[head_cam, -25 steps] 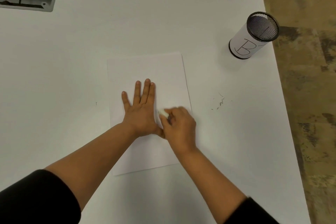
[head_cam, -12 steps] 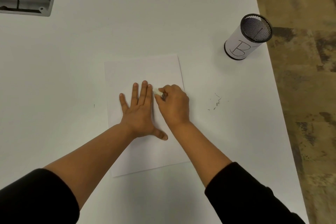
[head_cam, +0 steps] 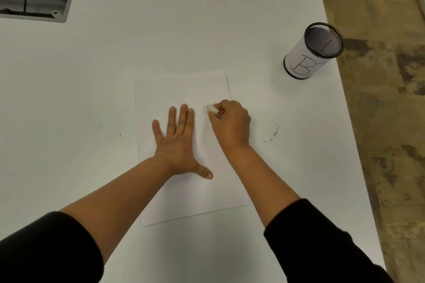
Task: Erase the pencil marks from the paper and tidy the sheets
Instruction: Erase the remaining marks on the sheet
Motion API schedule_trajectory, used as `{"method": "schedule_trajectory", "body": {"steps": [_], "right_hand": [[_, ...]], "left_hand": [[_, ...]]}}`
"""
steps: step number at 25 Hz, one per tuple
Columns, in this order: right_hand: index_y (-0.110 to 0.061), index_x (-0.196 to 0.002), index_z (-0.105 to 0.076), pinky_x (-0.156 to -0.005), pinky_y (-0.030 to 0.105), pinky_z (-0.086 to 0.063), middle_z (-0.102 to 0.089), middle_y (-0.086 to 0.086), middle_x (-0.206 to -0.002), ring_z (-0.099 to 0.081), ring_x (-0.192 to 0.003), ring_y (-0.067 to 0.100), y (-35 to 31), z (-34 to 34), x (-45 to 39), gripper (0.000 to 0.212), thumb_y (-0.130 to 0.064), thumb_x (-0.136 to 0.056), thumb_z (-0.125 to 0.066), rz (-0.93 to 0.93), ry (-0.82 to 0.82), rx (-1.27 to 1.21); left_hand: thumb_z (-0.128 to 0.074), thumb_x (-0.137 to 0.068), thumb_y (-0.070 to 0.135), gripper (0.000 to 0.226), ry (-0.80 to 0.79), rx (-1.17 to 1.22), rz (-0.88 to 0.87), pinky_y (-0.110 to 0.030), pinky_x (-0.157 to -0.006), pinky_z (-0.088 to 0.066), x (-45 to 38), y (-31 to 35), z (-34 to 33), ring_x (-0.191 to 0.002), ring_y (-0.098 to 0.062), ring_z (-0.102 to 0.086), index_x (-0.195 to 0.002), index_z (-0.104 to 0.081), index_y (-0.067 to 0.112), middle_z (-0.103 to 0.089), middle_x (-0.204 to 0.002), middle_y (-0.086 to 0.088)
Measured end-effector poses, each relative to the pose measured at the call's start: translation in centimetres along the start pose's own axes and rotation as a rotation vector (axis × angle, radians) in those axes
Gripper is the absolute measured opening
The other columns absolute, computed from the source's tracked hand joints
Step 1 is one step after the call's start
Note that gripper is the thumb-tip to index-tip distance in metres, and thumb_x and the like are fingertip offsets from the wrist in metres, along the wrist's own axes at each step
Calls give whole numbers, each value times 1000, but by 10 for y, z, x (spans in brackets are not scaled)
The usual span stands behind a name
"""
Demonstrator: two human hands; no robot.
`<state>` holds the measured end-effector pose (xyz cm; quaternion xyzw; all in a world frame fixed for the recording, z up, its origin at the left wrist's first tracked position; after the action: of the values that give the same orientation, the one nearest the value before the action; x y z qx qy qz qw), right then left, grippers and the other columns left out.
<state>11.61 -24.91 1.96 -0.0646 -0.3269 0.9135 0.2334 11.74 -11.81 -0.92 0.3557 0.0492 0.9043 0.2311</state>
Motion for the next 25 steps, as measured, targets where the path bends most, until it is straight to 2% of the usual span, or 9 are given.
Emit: {"method": "schedule_trajectory", "body": {"steps": [2, 5, 8, 10, 12, 16, 21, 23, 25], "right_hand": [[-7, -78, -64, -57, 14, -37, -59, 6, -73, -56, -64, 19, 14, 8, 33, 10, -16, -80, -68, -4, 1, 14], [-10, -76, -64, -53, 4, -36, -48, -6, -67, -46, -54, 4, 30, 20, 97, 10, -14, -75, -73, -35, -29, -37], [-8, -77, -65, -51, 6, -29, -53, 0, -69, -51, -58, 12, 25, 12, 55, 9, -14, -77, -72, -27, 8, -4], [-5, -80, -65, -53, 14, -33, -59, 6, -75, -53, -63, 15, 14, 9, 18, 9, -14, -79, -69, -44, 14, 8], [-6, -80, -64, -56, 17, -36, -60, 6, -77, -54, -65, 16, 17, 12, 23, 9, -15, -80, -68, -62, 9, 3], [-9, -74, -63, -51, 11, -36, -54, 1, -67, -51, -56, 11, 38, 27, 95, 12, -16, -77, -73, -58, -21, -17], [-4, -78, -65, -52, 4, -26, -60, 10, -72, -48, -59, 13, 29, 18, 29, 11, -11, -76, -73, -52, 78, 17], [-6, -77, -64, -49, 5, -29, -56, 5, -71, -45, -57, 10, 29, 18, 40, 9, -12, -77, -71, -67, 67, 7], [-10, -73, -61, -51, 4, -35, -50, -3, -67, -42, -53, 3, 32, 20, 79, 12, -13, -77, -72, -73, 19, -8]], "left_hand": [[-67, -41, 82, 157, 4, 5, 0, -59, -102, 23, 0, 0, 0, -125, -23, 48, -132, 42, 16, 46, -143, -2], [-66, -42, 82, 155, 7, -4, -3, -58, -101, 24, 0, 0, -1, -126, -25, 48, -130, 43, 16, 46, -143, -2], [-67, -43, 82, 154, -3, -2, -6, -58, -100, 25, 0, 1, 0, -126, -25, 48, -127, 44, 17, 46, -143, -2], [-67, -43, 82, 153, -4, -9, -1, -58, -101, 24, 0, 1, 0, -126, -25, 48, -126, 45, 18, 46, -143, -3], [-67, -43, 82, 153, -8, -9, 2, -58, -101, 24, 1, 2, 1, -125, -24, 48, -125, 46, 18, 47, -143, -3], [-67, -44, 81, 153, -2, -18, -4, -57, -99, 25, 1, 1, 0, -124, -25, 49, -125, 46, 17, 47, -143, -3], [-68, -45, 81, 152, -5, -6, 3, -58, -100, 25, 1, 1, 1, -124, -24, 49, -124, 46, 18, 47, -143, -3], [-67, -44, 81, 152, -5, -2, 4, -58, -100, 25, 1, 2, 1, -125, -25, 49, -124, 46, 18, 47, -142, -3], [-67, -44, 82, 153, 5, -5, -7, -58, -99, 25, 1, 3, 0, -126, -26, 48, -125, 46, 17, 47, -143, -3]]}}
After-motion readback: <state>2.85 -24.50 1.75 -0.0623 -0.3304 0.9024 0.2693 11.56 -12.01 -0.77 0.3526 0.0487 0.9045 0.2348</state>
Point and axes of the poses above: each hand's wrist, its own x-axis away from the middle knuckle, its own z-axis out of the back of the hand, y = z × x, the point moved 4 cm from there along -x, towards the middle knuckle
